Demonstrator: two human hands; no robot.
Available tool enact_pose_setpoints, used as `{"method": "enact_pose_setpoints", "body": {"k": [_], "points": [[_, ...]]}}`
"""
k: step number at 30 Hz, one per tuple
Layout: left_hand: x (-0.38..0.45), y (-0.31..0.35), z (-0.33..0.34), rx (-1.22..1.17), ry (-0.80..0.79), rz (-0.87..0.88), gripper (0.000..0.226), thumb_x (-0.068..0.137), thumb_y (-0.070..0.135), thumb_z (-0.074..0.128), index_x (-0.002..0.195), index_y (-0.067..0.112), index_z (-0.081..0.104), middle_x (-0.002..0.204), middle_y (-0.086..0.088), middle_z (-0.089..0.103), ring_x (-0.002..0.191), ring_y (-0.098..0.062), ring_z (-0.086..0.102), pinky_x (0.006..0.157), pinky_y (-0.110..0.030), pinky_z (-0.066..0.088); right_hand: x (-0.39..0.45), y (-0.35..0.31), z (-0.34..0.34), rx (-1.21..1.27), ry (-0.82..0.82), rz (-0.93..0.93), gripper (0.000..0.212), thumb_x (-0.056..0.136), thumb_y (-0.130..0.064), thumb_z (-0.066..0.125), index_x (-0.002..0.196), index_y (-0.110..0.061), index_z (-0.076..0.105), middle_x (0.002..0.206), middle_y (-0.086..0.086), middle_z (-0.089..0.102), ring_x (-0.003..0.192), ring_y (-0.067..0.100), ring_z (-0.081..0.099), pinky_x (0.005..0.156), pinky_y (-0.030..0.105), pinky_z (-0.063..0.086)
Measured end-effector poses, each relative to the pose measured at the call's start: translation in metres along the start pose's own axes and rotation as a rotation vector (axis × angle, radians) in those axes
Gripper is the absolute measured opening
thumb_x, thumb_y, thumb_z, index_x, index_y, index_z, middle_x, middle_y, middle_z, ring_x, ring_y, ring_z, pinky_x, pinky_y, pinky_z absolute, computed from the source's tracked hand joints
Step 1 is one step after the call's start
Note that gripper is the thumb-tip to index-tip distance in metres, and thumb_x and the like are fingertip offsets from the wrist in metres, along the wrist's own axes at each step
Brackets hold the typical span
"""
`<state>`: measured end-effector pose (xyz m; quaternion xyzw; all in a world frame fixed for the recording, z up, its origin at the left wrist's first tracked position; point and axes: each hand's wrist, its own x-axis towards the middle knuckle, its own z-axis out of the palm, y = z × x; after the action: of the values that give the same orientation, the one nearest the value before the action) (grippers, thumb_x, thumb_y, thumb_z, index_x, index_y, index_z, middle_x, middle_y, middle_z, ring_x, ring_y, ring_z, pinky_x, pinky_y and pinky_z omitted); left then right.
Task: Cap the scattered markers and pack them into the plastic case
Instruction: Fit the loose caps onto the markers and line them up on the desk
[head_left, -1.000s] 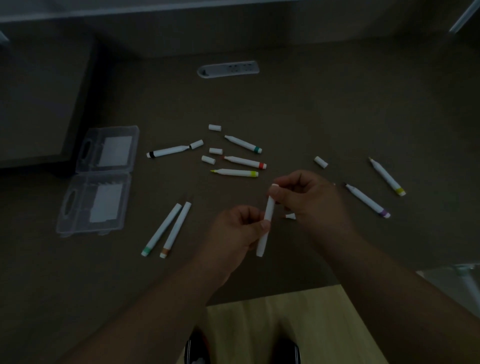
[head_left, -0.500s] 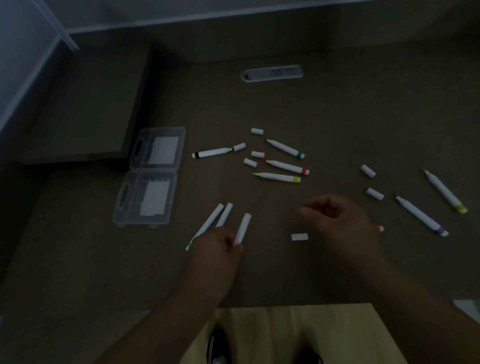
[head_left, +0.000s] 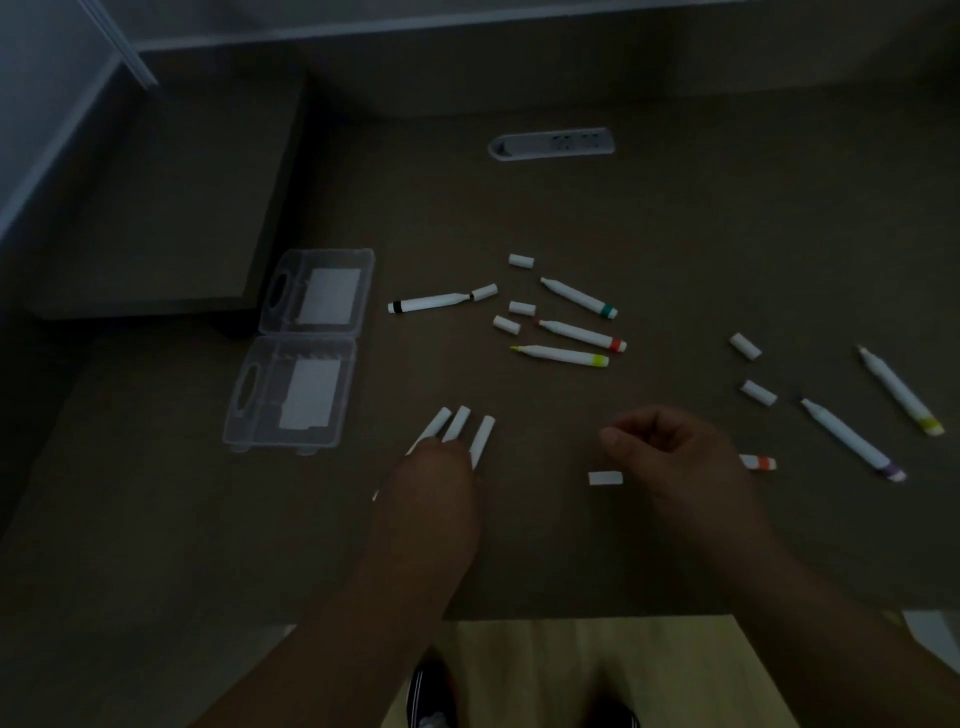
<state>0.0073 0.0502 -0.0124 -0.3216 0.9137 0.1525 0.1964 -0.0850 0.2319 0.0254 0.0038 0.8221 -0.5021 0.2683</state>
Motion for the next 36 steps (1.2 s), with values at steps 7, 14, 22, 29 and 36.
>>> {"method": "enact_pose_setpoints", "body": {"k": [7, 14, 22, 29, 36], "points": [[-0.003, -0.003, 0.002, 0.000, 0.057, -0.004, 0.032, 0.098, 0.032, 0.056, 0.127, 0.017, 0.057, 0.125, -0.005, 0.061, 0.108, -0.018, 0.061, 0.092, -0.031, 0.049, -0.005, 0.010, -0.022, -0.006, 0.077, 0.010, 0.003, 0.087, -0.029, 0.069, 0.090, -0.031, 0.069, 0.087, -0.010, 0.070, 0.082, 0.002, 0.065, 0.066, 0.021, 0.046], [-0.019, 0.035, -0.015, 0.079, 0.157, 0.254, 0.036, 0.099, 0.041, 0.049, 0.128, 0.022, 0.058, 0.139, 0.001, 0.053, 0.131, -0.014, 0.046, 0.110, -0.029, 0.035, 0.007, 0.022, -0.109, 0.012, 0.419, -0.094, 0.009, 0.090, -0.025, 0.066, 0.083, -0.026, 0.071, 0.079, -0.006, 0.071, 0.066, -0.006, 0.060, 0.064, 0.018, 0.042], [-0.023, 0.107, 0.010, -0.033, -0.009, 0.370, 0.050, 0.096, 0.044, 0.055, 0.142, 0.030, 0.043, 0.149, 0.004, 0.038, 0.139, -0.016, 0.032, 0.115, -0.036, 0.028, 0.018, 0.049, -0.122, -0.523, 0.255, -0.259, 0.018, 0.087, -0.012, 0.069, 0.101, -0.024, 0.071, 0.096, -0.008, 0.061, 0.086, 0.001, 0.053, 0.081, 0.024, 0.043], [-0.016, 0.105, 0.029, -0.007, 0.033, 0.322, 0.044, 0.094, 0.043, 0.058, 0.136, 0.033, 0.051, 0.145, 0.003, 0.043, 0.137, -0.017, 0.035, 0.115, -0.036, 0.033, 0.033, 0.059, -0.100, -0.886, 0.038, -0.303, 0.038, 0.089, -0.033, 0.065, 0.127, -0.031, 0.061, 0.128, -0.005, 0.053, 0.123, 0.015, 0.043, 0.103, 0.032, 0.036], [-0.016, 0.096, 0.033, -0.047, 0.090, 0.333, 0.050, 0.090, 0.049, 0.061, 0.137, 0.035, 0.051, 0.141, 0.008, 0.047, 0.134, -0.012, 0.036, 0.111, -0.030, 0.030, 0.041, 0.066, -0.100, -0.878, 0.044, -0.212, 0.025, 0.089, -0.036, 0.066, 0.112, -0.026, 0.067, 0.113, -0.003, 0.055, 0.109, 0.014, 0.050, 0.092, 0.028, 0.042]]}}
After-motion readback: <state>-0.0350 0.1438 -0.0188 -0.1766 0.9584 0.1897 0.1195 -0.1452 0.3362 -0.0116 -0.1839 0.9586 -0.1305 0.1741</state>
